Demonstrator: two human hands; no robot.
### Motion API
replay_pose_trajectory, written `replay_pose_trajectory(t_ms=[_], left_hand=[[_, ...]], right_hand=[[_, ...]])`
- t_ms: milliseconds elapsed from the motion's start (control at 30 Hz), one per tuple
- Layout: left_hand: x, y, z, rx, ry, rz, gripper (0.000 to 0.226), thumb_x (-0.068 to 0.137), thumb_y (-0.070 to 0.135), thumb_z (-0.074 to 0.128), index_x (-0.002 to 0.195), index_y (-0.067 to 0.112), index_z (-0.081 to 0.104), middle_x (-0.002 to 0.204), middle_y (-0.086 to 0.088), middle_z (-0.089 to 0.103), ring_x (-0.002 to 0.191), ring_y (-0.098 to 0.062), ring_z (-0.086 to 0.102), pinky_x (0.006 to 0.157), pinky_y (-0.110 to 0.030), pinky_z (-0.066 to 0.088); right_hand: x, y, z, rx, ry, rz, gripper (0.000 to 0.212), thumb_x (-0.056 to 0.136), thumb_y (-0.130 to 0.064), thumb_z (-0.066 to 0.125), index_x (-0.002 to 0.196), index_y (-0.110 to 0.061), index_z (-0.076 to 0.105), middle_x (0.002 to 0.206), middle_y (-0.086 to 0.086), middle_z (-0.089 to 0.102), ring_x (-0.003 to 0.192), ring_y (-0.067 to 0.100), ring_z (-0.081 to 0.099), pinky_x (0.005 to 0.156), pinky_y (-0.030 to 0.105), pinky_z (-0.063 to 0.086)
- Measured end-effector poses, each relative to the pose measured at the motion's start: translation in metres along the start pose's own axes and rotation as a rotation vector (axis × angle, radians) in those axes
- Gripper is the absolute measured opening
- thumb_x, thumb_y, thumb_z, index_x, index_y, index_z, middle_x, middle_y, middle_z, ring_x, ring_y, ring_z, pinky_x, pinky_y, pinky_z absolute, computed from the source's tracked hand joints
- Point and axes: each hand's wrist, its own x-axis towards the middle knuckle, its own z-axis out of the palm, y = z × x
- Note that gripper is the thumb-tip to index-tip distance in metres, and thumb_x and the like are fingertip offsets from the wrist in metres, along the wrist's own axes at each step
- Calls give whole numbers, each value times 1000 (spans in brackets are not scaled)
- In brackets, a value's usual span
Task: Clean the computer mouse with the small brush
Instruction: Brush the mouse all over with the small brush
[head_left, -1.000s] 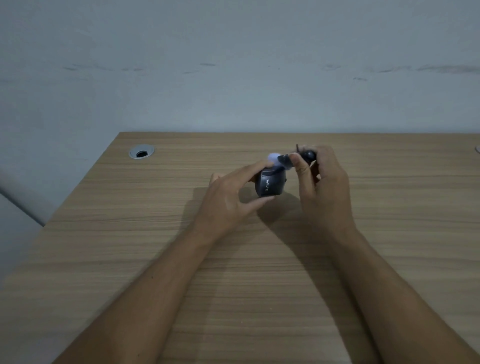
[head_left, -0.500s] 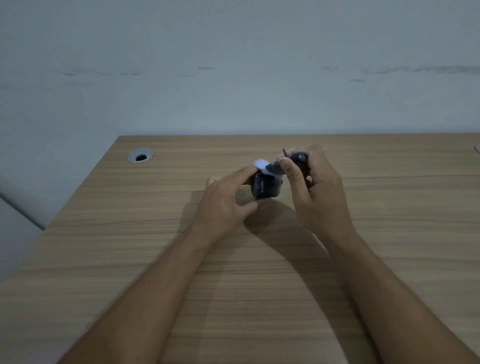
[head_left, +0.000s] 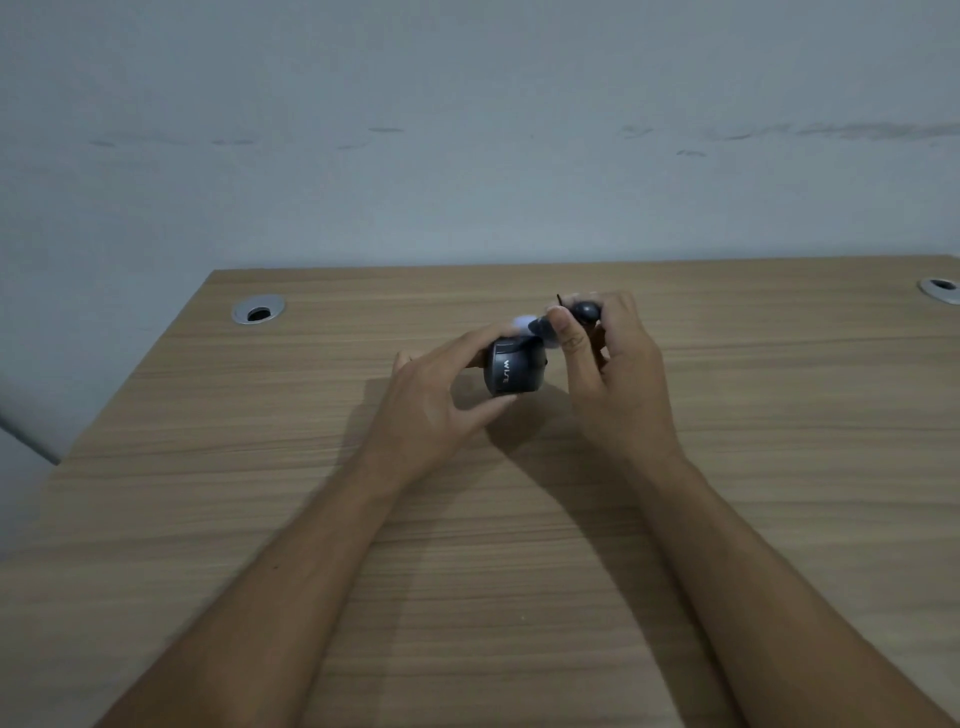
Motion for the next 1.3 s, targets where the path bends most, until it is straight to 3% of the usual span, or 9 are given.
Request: replay_pose_trajectory(t_ms=[100, 333, 433, 533, 733, 867, 933, 1067, 1300], left_hand=[[4, -2, -1, -101, 41, -14, 68, 87, 30, 89, 153, 24, 70, 143, 10, 80, 130, -9, 77, 116, -47, 58], [5, -11, 5, -166, 73, 16, 66, 91, 30, 96, 151, 24, 70, 142, 12, 80, 131, -3, 77, 116, -27, 57], [7, -8, 6, -162, 80, -13, 63, 90, 24, 94, 149, 22, 71, 135, 16, 79, 125, 7, 74, 114, -27, 58], [6, -7, 1, -158, 114, -28, 64, 82, 42, 77, 142, 21, 75, 120, 24, 77, 113, 26, 66, 101, -11, 55], [5, -11, 5, -129, 99, -13, 65, 89, 23, 97, 149, 22, 71, 132, 16, 79, 120, 0, 76, 110, -17, 56], [7, -15, 5, -154, 102, -20, 60, 86, 13, 82, 146, 19, 74, 132, 15, 80, 119, 14, 71, 109, -21, 58], [8, -16, 5, -158, 98, -22, 65, 83, 6, 83, 146, 17, 74, 132, 12, 80, 120, 5, 74, 110, -25, 59], [7, -12, 7, -154, 133, 4, 63, 87, 26, 94, 146, 22, 72, 131, 11, 82, 120, -5, 77, 109, -22, 57], [8, -25, 12, -392, 130, -58, 65, 85, 37, 94, 144, 22, 73, 134, 8, 84, 125, -7, 79, 106, -30, 63]], right_hand=[[-4, -17, 7, 37, -17, -114, 20, 112, -32, 63, 119, -14, 71, 109, -4, 63, 102, 0, 68, 87, 15, 50], [2, 1, 2, -26, 46, 47, 19, 112, -25, 65, 116, -6, 71, 114, 10, 71, 106, 23, 70, 94, 36, 56], [-3, -3, 3, 8, -1, 2, 18, 113, -31, 64, 116, -14, 69, 113, 7, 72, 105, 20, 72, 91, 31, 56], [-9, -13, 13, 40, -104, -144, 20, 112, -37, 62, 118, -19, 69, 110, 3, 69, 101, 15, 72, 86, 18, 52], [0, 0, 8, -28, 33, 54, 20, 112, -28, 65, 115, -8, 71, 111, 10, 72, 101, 22, 69, 92, 38, 55], [-12, -12, 13, 10, -115, -142, 26, 112, -39, 63, 116, -13, 70, 107, -1, 69, 93, 8, 67, 83, 19, 51], [-11, -11, 14, -13, -115, -156, 25, 111, -35, 65, 116, -11, 70, 107, 1, 69, 93, 11, 67, 83, 18, 50], [-2, -2, 9, -63, 37, 44, 23, 112, -30, 65, 114, -8, 70, 107, 8, 72, 91, 18, 65, 84, 38, 55], [-10, -10, 9, -41, -62, -103, 18, 111, -35, 65, 114, -18, 69, 103, -3, 71, 90, -5, 64, 77, 11, 44]])
